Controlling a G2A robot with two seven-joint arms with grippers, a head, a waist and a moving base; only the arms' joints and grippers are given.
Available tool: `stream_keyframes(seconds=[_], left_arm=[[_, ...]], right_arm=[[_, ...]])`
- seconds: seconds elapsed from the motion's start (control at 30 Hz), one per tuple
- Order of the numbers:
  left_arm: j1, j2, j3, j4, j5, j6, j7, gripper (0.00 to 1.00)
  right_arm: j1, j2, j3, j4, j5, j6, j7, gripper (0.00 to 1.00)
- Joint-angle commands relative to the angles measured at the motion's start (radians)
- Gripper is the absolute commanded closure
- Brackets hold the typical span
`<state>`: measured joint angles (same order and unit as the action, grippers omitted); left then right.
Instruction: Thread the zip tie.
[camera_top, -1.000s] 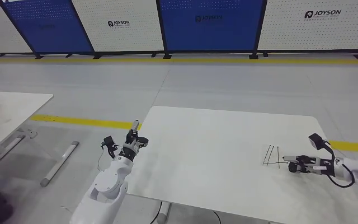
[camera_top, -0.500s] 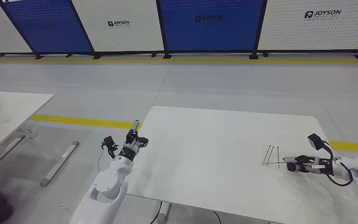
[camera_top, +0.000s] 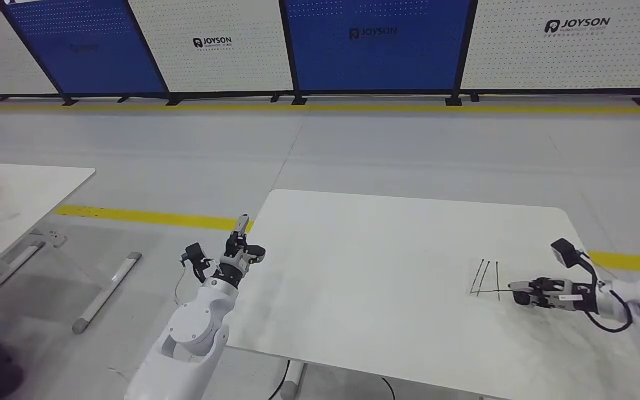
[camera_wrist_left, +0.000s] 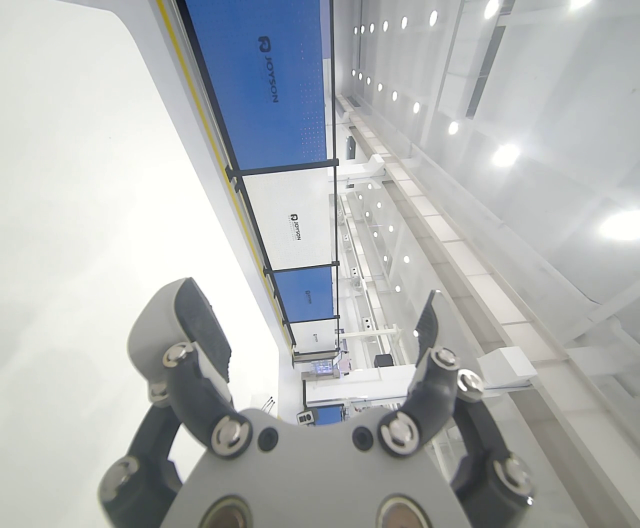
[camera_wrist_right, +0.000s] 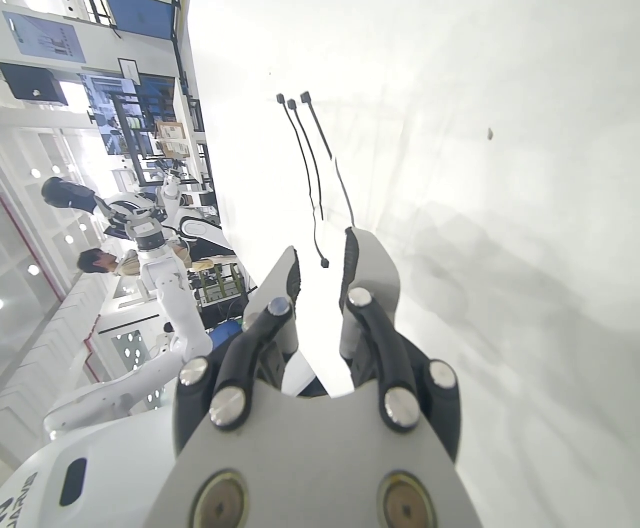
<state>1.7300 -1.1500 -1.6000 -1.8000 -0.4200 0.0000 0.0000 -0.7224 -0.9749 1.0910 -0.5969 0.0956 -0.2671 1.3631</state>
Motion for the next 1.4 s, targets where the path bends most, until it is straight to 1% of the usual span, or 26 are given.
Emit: stream_keyframes(seconds=[0.0, 0.07, 0.13, 0.17, 0.27, 0.43, 0.53, 0.63, 0.7, 0.77, 0.83, 0.9, 0.93, 1.13, 1.2, 1.37], left_arm=[[0.000, 0.000, 0.000, 0.000, 0.000, 0.000, 0.000, 0.00], [0.000, 0.000, 0.000, 0.000, 0.000, 0.000, 0.000, 0.00], [0.000, 0.000, 0.000, 0.000, 0.000, 0.000, 0.000, 0.00], [0.000, 0.000, 0.000, 0.000, 0.000, 0.000, 0.000, 0.00], [0.000, 0.000, 0.000, 0.000, 0.000, 0.000, 0.000, 0.00], [0.000, 0.000, 0.000, 0.000, 0.000, 0.000, 0.000, 0.00], [0.000, 0.000, 0.000, 0.000, 0.000, 0.000, 0.000, 0.00], [0.000, 0.000, 0.000, 0.000, 0.000, 0.000, 0.000, 0.00], [0.000, 0.000, 0.000, 0.000, 0.000, 0.000, 0.000, 0.00], [0.000, 0.000, 0.000, 0.000, 0.000, 0.000, 0.000, 0.00], [0.000, 0.000, 0.000, 0.000, 0.000, 0.000, 0.000, 0.00], [0.000, 0.000, 0.000, 0.000, 0.000, 0.000, 0.000, 0.00], [0.000, 0.000, 0.000, 0.000, 0.000, 0.000, 0.000, 0.00], [0.000, 0.000, 0.000, 0.000, 0.000, 0.000, 0.000, 0.00], [0.000, 0.000, 0.000, 0.000, 0.000, 0.000, 0.000, 0.00], [0.000, 0.000, 0.000, 0.000, 0.000, 0.000, 0.000, 0.00]], right_arm=[[0.001, 0.000, -0.001, 0.000, -0.002, 0.003, 0.000, 0.86], [0.002, 0.000, -0.003, 0.000, -0.003, 0.004, 0.002, 0.89], [0.004, 0.000, -0.005, -0.001, -0.006, 0.007, 0.004, 0.95], [0.004, 0.000, -0.007, -0.001, -0.007, 0.008, 0.004, 1.00], [0.006, 0.000, -0.007, 0.000, -0.005, 0.004, 0.008, 1.00], [0.000, 0.007, 0.010, 0.004, 0.018, -0.022, 0.027, 1.00], [-0.015, 0.014, 0.019, -0.005, 0.040, -0.046, 0.027, 1.00], [-0.038, 0.029, 0.038, -0.023, 0.070, -0.073, 0.027, 1.00], [-0.057, 0.043, 0.061, -0.049, 0.091, -0.073, 0.027, 1.00], [-0.092, 0.061, 0.100, -0.088, 0.116, -0.073, 0.027, 1.00], [-0.123, 0.077, 0.145, -0.119, 0.135, -0.073, 0.008, 1.00], [-0.167, 0.095, 0.197, -0.171, 0.165, -0.073, 0.024, 1.00], [-0.189, 0.103, 0.217, -0.200, 0.176, -0.073, 0.027, 1.00], [-0.355, 0.151, 0.325, -0.453, 0.272, -0.073, 0.027, 1.00], [-0.408, 0.168, 0.370, -0.486, 0.272, -0.073, 0.027, 1.00], [-0.408, 0.168, 0.370, -0.486, 0.272, -0.073, 0.027, 1.00]])
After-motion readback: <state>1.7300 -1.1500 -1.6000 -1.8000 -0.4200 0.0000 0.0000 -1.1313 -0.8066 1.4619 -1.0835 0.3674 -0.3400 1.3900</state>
